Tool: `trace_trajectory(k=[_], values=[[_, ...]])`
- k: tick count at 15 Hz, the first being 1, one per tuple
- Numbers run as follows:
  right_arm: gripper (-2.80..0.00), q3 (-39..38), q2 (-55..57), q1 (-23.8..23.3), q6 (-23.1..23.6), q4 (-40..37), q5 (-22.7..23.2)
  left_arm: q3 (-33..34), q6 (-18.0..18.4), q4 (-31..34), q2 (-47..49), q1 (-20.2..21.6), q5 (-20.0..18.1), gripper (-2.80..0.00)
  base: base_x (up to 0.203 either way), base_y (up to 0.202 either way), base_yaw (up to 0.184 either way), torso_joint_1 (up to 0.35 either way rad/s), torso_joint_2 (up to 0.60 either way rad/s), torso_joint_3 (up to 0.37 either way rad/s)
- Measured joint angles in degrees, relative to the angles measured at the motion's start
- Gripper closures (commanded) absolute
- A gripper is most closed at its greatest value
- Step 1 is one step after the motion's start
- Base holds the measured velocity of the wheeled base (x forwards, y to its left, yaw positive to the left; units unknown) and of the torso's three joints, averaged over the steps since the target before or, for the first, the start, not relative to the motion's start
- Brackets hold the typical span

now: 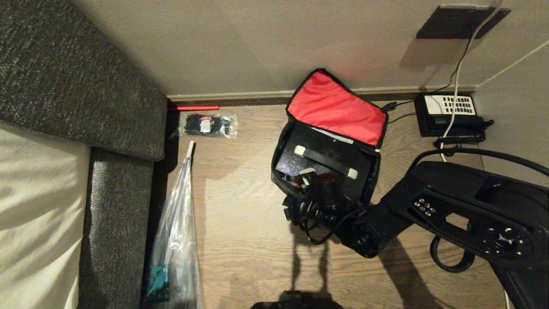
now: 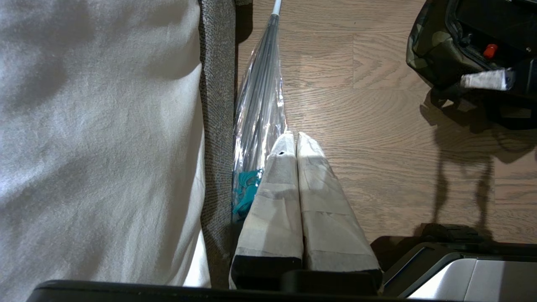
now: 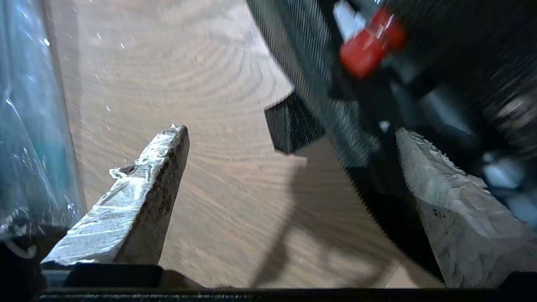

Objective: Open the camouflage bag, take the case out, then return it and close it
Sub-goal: Close the top of the storage box

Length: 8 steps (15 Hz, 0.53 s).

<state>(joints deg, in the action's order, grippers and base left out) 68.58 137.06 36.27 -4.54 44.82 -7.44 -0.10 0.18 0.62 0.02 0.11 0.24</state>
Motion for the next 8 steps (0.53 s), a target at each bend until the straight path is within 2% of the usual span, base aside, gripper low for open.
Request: trace_trajectory(k=[8], values=[[-2.80, 3.4, 0.4, 1.6, -11.4, -1.0, 1.8, 0.0, 0.0, 0.0, 0.0, 0.0, 0.0, 0.00, 0.000, 0.000, 0.000, 0.000, 0.00, 0.000]])
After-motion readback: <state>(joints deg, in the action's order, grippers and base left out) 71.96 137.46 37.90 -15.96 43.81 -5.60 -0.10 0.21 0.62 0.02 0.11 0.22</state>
